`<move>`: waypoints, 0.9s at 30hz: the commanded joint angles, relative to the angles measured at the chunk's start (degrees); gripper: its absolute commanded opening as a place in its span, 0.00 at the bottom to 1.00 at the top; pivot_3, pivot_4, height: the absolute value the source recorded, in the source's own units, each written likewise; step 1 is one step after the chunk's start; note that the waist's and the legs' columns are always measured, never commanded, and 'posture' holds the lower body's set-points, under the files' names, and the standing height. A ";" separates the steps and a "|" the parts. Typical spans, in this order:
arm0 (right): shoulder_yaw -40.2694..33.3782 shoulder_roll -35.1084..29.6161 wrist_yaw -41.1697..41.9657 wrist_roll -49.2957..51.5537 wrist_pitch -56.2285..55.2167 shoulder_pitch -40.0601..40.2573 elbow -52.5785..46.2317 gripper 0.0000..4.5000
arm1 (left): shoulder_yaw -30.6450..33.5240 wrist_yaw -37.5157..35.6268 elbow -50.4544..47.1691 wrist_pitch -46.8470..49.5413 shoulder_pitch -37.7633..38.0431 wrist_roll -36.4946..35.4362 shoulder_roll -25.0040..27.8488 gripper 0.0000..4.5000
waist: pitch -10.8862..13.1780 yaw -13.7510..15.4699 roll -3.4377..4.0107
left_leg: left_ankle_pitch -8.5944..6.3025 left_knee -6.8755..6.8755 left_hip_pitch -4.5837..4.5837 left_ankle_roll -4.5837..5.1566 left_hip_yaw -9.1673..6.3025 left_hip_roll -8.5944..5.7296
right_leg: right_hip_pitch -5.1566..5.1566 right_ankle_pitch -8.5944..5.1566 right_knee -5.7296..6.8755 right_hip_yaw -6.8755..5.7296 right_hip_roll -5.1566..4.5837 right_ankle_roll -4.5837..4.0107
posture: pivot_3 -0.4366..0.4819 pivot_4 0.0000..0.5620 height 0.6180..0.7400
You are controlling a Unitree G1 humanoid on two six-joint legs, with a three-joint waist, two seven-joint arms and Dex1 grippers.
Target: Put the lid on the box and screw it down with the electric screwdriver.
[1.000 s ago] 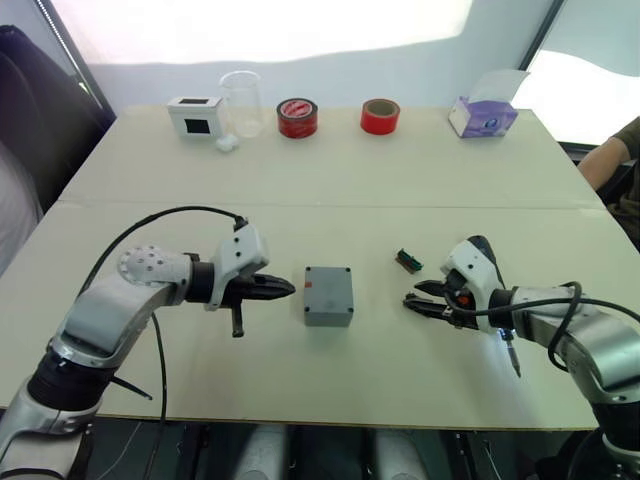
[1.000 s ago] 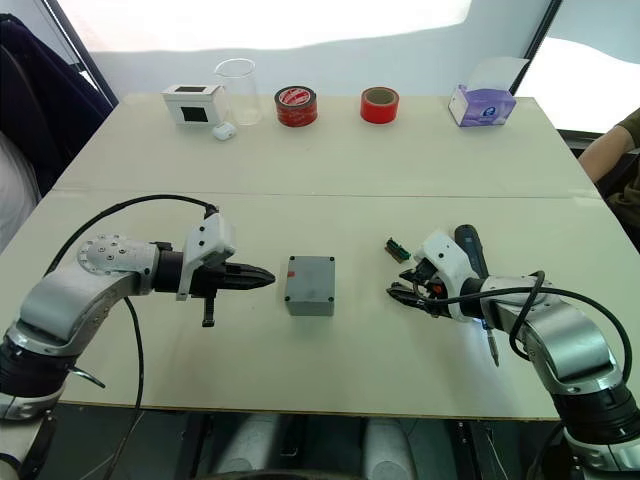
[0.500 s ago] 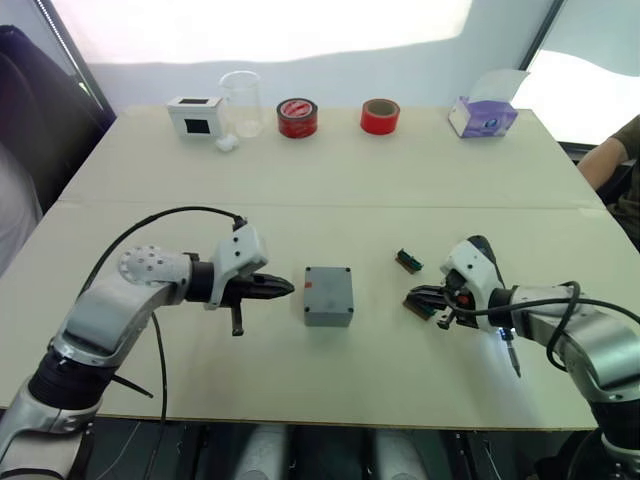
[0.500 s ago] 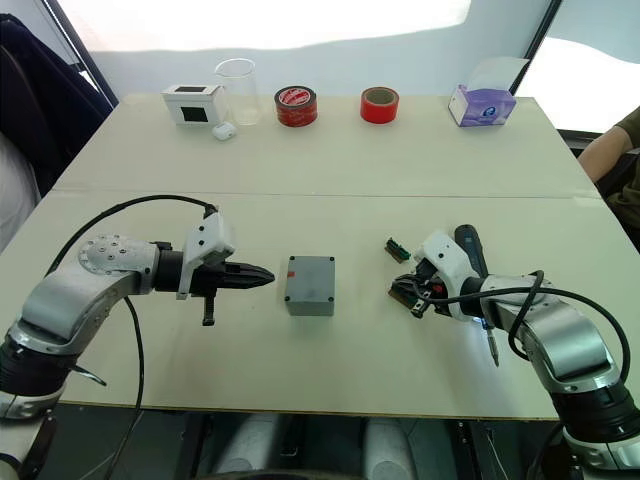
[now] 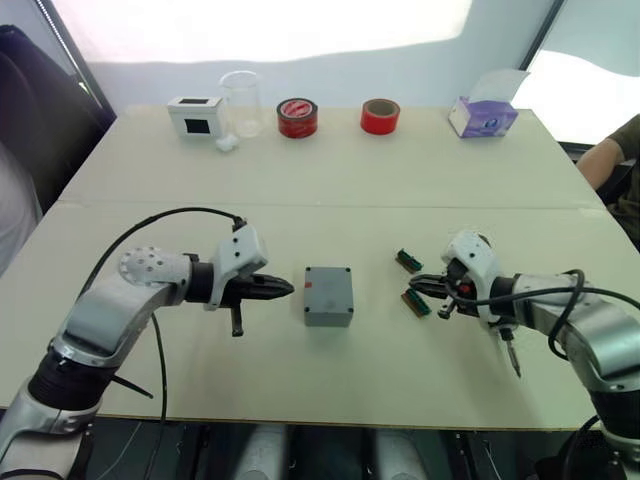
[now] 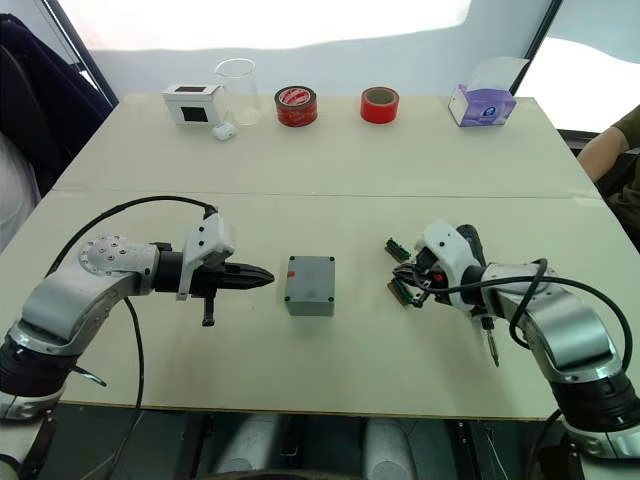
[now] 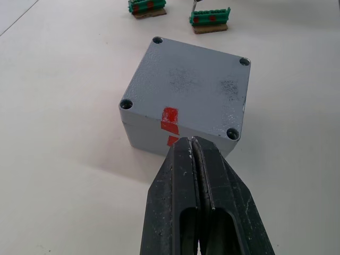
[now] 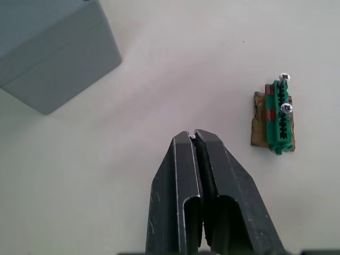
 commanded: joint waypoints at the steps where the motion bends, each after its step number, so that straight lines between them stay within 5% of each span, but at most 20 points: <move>1: -1.41 -1.71 0.74 1.33 0.98 -3.26 -2.41 0.01 | 1.31 -0.13 -0.16 -1.19 -0.16 -0.09 0.82 0.00 | 0.00 0.01 0.00 | 0.00 0.00 0.00 0.00 0.00 0.00 | 0.00 0.00 0.00 0.00 0.00 0.00 | 0.48 0.27 1.00; 11: 6.59 7.73 -1.49 3.55 3.48 -15.64 -2.43 0.01 | 2.78 1.99 -0.74 0.03 0.22 -0.92 0.89 0.00 | 0.00 -0.14 0.00 | 0.01 -0.01 0.00 -0.01 -0.01 0.04 | -0.05 0.00 0.00 0.01 0.04 -0.01 | 0.48 0.27 1.00; 27: 10.78 10.26 -1.41 1.59 0.24 -16.11 0.41 0.01 | 3.56 4.81 -3.85 2.73 1.17 -2.92 1.43 0.00 | 0.00 -0.06 0.00 | 0.01 0.01 -0.01 -0.02 -0.01 -0.01 | -0.07 0.00 0.04 0.01 0.01 0.00 | 0.48 0.27 1.00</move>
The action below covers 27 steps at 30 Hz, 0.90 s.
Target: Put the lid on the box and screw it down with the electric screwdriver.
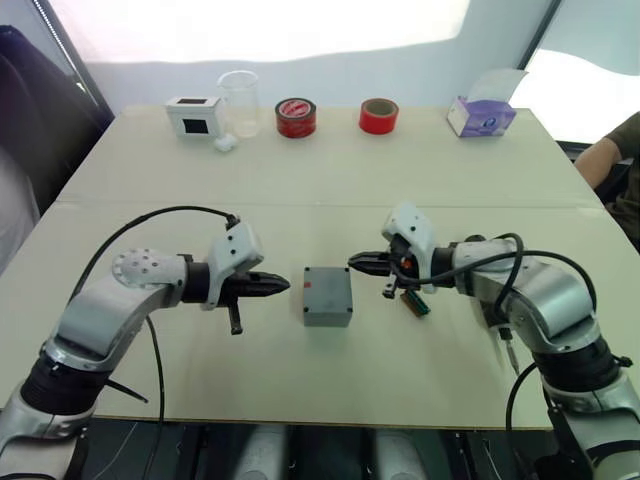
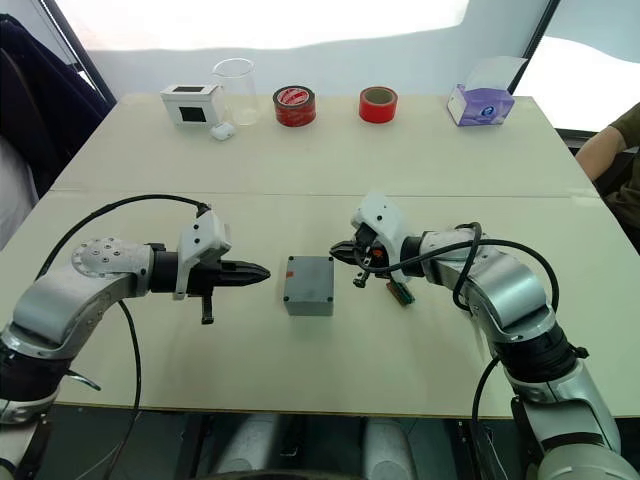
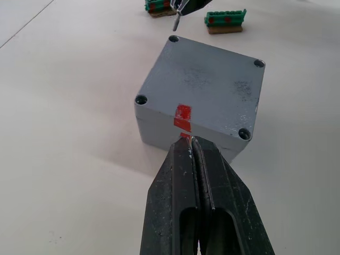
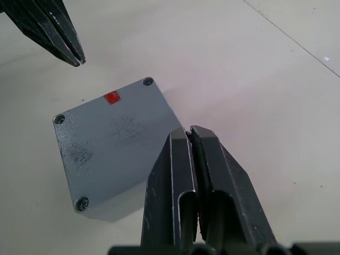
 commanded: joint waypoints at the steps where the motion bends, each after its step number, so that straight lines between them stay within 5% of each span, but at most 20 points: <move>1: -0.63 0.34 0.13 -0.22 -0.95 -0.97 -0.71 0.01 | 1.94 0.46 -1.55 -0.05 -0.45 -0.61 0.60 0.00 | 0.00 0.05 0.00 | 0.00 0.00 0.00 0.00 0.00 0.00 | 0.00 0.00 0.00 0.00 0.00 0.00 | 0.48 0.27 1.00; 27: 0.64 1.21 0.05 -1.73 -1.28 0.55 0.67 0.01 | 0.95 0.14 -0.74 -0.83 -1.01 -0.05 0.68 0.00 | 0.00 0.01 0.00 | 0.00 0.00 0.00 0.00 0.00 0.00 | 0.00 0.00 0.00 0.00 0.00 0.00 | 0.48 0.27 1.00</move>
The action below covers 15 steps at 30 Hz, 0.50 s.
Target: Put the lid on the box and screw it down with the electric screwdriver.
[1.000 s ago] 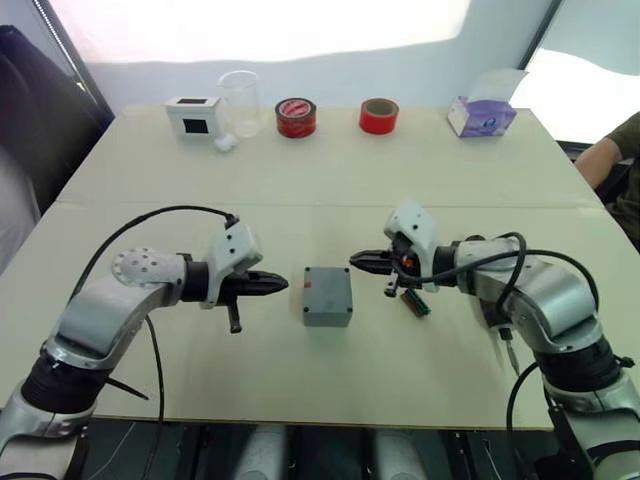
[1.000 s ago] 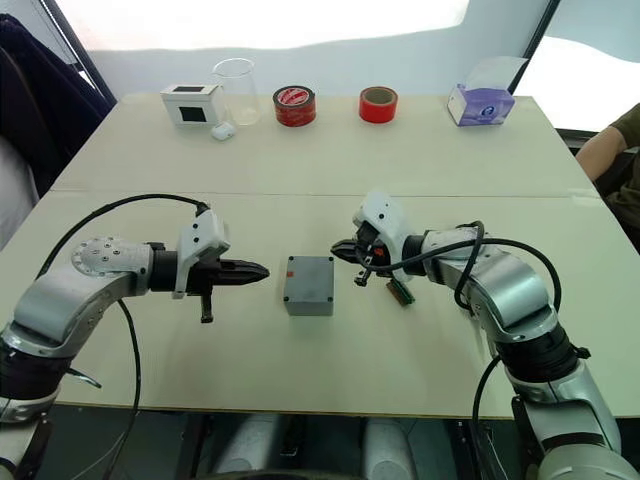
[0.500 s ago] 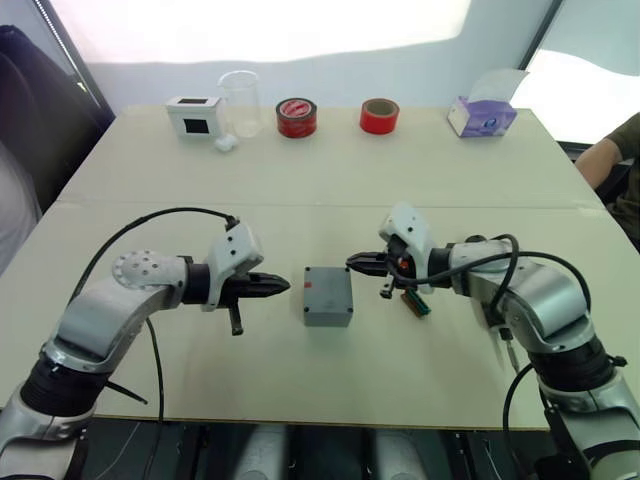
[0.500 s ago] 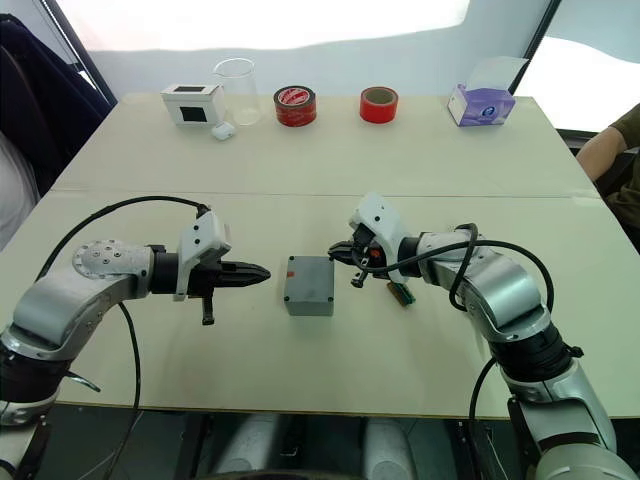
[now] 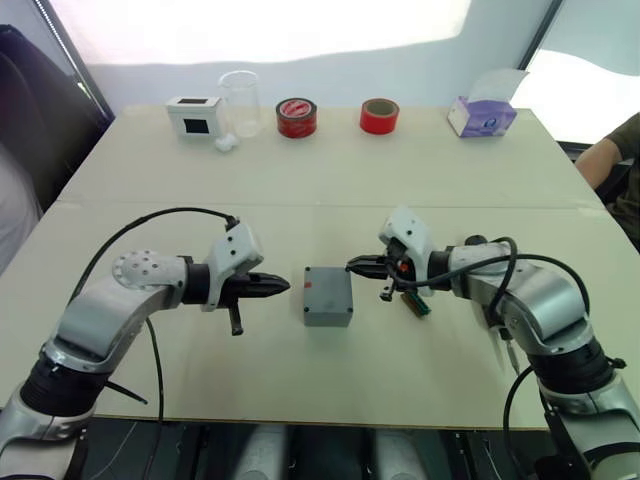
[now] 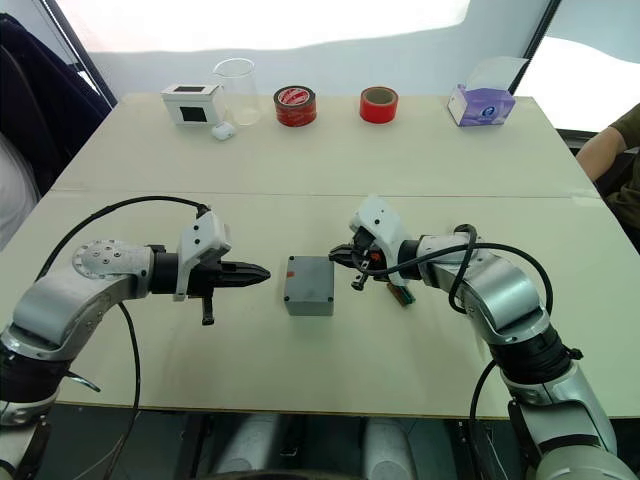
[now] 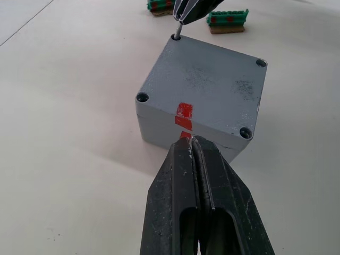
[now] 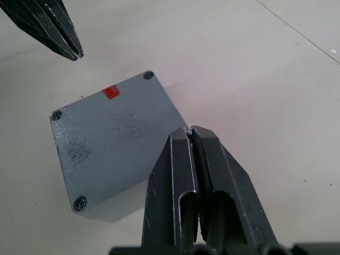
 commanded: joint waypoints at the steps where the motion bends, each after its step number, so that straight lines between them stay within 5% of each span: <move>1: 0.35 0.84 0.02 -0.77 -1.49 -0.19 0.76 0.01 | 0.93 -0.13 -0.78 -0.76 -1.06 0.09 0.60 0.00 | 0.00 0.01 0.00 | 0.00 0.00 0.00 0.00 0.00 0.00 | 0.00 0.00 0.00 0.00 0.00 0.00 | 0.48 0.27 1.00; 6: 0.49 1.23 0.19 -1.15 -1.65 -0.43 1.81 0.06 | 0.86 -0.12 -0.75 -0.75 -1.22 0.10 0.50 0.00 | 0.00 0.01 0.00 | 0.00 0.00 0.00 0.00 0.00 0.00 | 0.00 0.00 0.00 0.00 0.00 0.00 | 0.48 0.27 1.00; 9: 0.47 0.95 0.61 -1.10 -1.39 -0.59 2.10 0.24 | 0.87 0.01 -0.86 -0.68 -1.25 0.05 0.36 0.00 | 0.00 0.01 0.00 | 0.00 0.00 0.00 0.00 0.00 0.00 | 0.00 0.00 0.00 0.00 0.00 0.00 | 0.48 0.27 1.00; 15: -1.40 -0.93 2.14 0.31 0.44 -1.24 1.23 0.80 | 0.86 0.41 -1.11 -0.47 -1.75 -0.41 -0.37 0.00 | 0.00 0.04 0.00 | 0.00 0.00 0.00 0.00 0.00 0.00 | 0.00 0.00 0.00 0.00 0.00 0.00 | 0.48 0.27 1.00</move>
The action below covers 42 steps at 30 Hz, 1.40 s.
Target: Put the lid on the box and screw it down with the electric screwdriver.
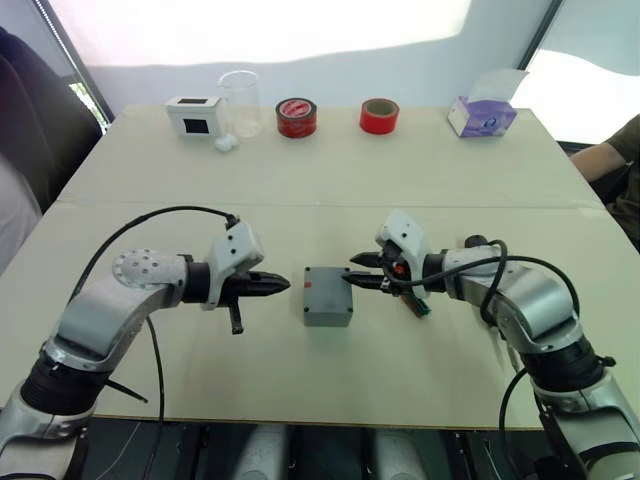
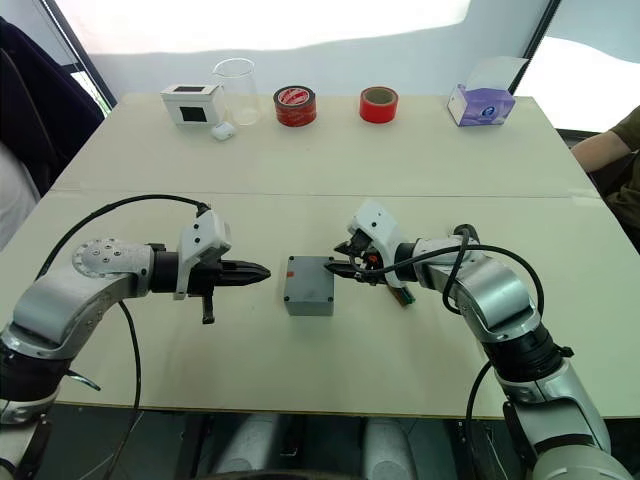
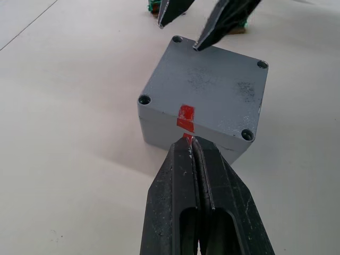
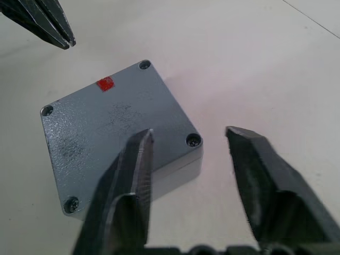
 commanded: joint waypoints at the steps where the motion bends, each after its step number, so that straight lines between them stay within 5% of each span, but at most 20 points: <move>1: -3.66 -2.30 1.84 2.63 2.44 -1.62 -2.30 0.86 | 1.07 0.25 -1.23 -0.38 -1.68 -0.68 -0.40 0.00 | 0.00 0.10 0.00 | 0.00 0.00 0.00 0.00 0.00 0.00 | 0.00 0.00 0.00 0.00 0.00 0.00 | 0.48 0.27 1.00; 8: -16.40 -7.76 -2.13 9.47 24.03 -9.98 2.22 0.86 | 0.14 -1.53 -1.88 -1.10 -5.84 -2.74 -2.41 0.00 | 0.01 0.10 0.00 | 0.00 0.00 0.00 0.00 -0.01 0.00 | 0.01 0.00 0.00 0.00 -0.02 0.00 | 0.48 0.27 1.00; 9: -17.21 -9.84 -2.77 9.10 27.99 -11.77 4.60 0.98 | -0.76 -2.03 -1.97 -1.49 -6.73 -2.74 -2.97 0.00 | 0.00 0.12 0.00 | 0.00 -0.01 0.00 0.00 -0.01 0.00 | 0.01 0.00 0.00 0.00 -0.02 0.00 | 0.48 0.27 1.00; 20: -2.23 -34.52 4.56 10.46 39.77 -15.74 21.01 0.99 | -7.13 -5.78 -0.67 -6.42 -11.02 -0.26 -6.93 0.00 | 0.02 -0.53 0.06 | -0.05 -0.09 -0.06 0.08 0.13 0.03 | -0.04 0.00 -0.16 0.03 -0.07 -0.01 | 0.48 0.27 1.00; 42: 15.36 -28.77 11.23 2.16 30.69 -16.30 33.13 0.99 | -8.00 -3.03 -5.85 -3.02 -7.91 -0.15 -7.51 0.00 | 0.00 -1.19 -0.01 | -0.06 0.05 -0.04 0.10 0.11 0.03 | 0.07 0.01 -0.15 0.01 -0.04 0.02 | 0.48 0.27 1.00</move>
